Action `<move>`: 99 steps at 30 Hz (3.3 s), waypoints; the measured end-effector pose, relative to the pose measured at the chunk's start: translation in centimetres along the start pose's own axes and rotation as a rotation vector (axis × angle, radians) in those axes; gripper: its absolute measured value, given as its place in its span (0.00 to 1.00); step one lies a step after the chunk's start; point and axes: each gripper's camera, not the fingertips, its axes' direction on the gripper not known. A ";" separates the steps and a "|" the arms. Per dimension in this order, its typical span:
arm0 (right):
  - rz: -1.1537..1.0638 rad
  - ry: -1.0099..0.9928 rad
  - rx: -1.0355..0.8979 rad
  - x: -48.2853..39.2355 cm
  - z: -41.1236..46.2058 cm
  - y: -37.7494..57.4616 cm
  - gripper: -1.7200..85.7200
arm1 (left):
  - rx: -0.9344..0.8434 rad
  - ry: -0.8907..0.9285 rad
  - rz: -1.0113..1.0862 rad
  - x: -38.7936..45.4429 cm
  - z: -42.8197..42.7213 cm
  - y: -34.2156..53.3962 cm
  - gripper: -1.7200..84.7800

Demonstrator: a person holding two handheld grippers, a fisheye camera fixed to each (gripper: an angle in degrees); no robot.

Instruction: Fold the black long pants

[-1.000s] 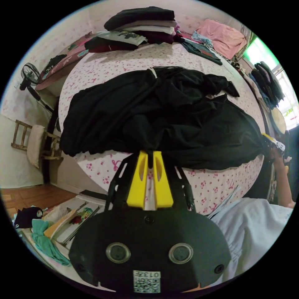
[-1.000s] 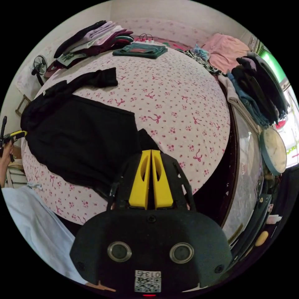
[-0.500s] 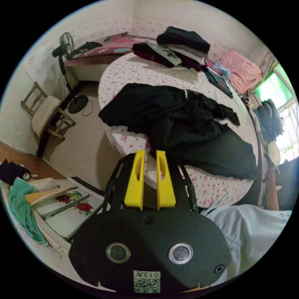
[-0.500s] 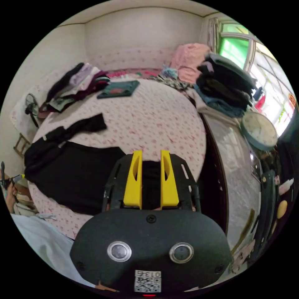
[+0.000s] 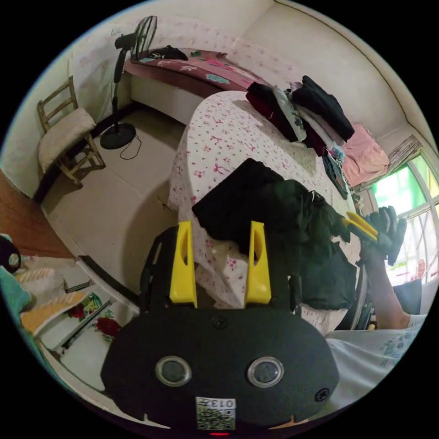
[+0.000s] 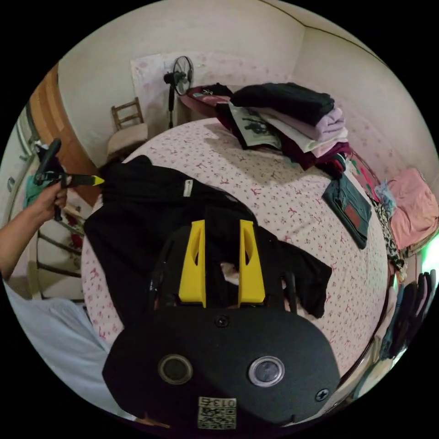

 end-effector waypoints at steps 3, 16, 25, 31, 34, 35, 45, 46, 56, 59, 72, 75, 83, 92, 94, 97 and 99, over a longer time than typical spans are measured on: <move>0.054 0.044 -0.141 1.7 3.8 -3.3 0.14 | -0.034 -0.039 0.036 0.1 0.9 -2.1 0.13; 0.228 0.262 0.076 11.2 -1.3 -8.6 0.04 | 0.194 0.011 0.248 3.9 -6.5 -11.5 0.07; 0.467 0.265 -0.010 15.8 0.6 -9.3 0.11 | 0.016 -0.034 0.180 0.6 -1.3 -9.7 0.14; 0.002 0.003 0.055 3.8 3.3 -16.1 0.13 | -0.146 0.034 0.181 -0.2 3.5 -5.8 0.18; -0.167 -0.039 0.110 -1.1 4.4 -20.3 0.13 | -0.119 -0.086 0.246 1.1 5.0 -5.3 0.16; -0.187 -0.042 0.107 -1.7 4.8 -21.1 0.14 | -0.110 -0.130 0.273 1.5 5.5 -5.2 0.15; -0.264 -0.160 -0.282 -2.7 14.8 -28.4 0.07 | -0.084 -0.026 0.291 -1.5 6.9 -6.2 0.04; -0.288 -0.130 -0.252 -2.9 14.0 -28.7 0.06 | -0.070 -0.034 0.295 -1.7 6.5 -6.2 0.04; -0.301 -0.086 0.043 -4.0 10.8 -29.1 0.08 | 0.007 -0.208 0.174 -10.7 8.2 -7.2 0.03; -0.223 -0.166 -0.054 -2.2 11.6 -28.1 0.10 | -0.016 -0.120 0.058 -14.9 11.6 -5.7 0.03; 0.331 -0.006 -0.037 9.8 -1.1 4.9 0.04 | -0.018 -0.073 0.617 0.0 19.5 7.0 0.04; 0.542 0.128 -0.124 11.7 -3.8 15.0 0.04 | -0.052 0.008 0.798 6.1 23.2 11.5 0.05; 1.029 0.322 -0.148 16.2 -10.9 35.9 0.08 | -0.257 0.126 1.181 18.1 32.7 23.3 0.09; 0.924 0.225 -0.115 19.7 -9.3 41.3 0.12 | -0.350 0.050 1.292 24.8 41.0 31.4 0.13; 0.854 0.170 -0.113 20.5 -8.1 41.3 0.13 | -0.382 0.030 1.302 25.3 42.7 32.6 0.14; 0.769 0.132 -0.189 20.9 -6.1 41.6 0.11 | -0.429 -0.013 1.313 25.9 45.4 34.3 0.14; 0.742 0.146 -0.182 20.9 -5.9 42.1 0.10 | -0.399 -0.059 1.308 26.0 46.8 35.1 0.11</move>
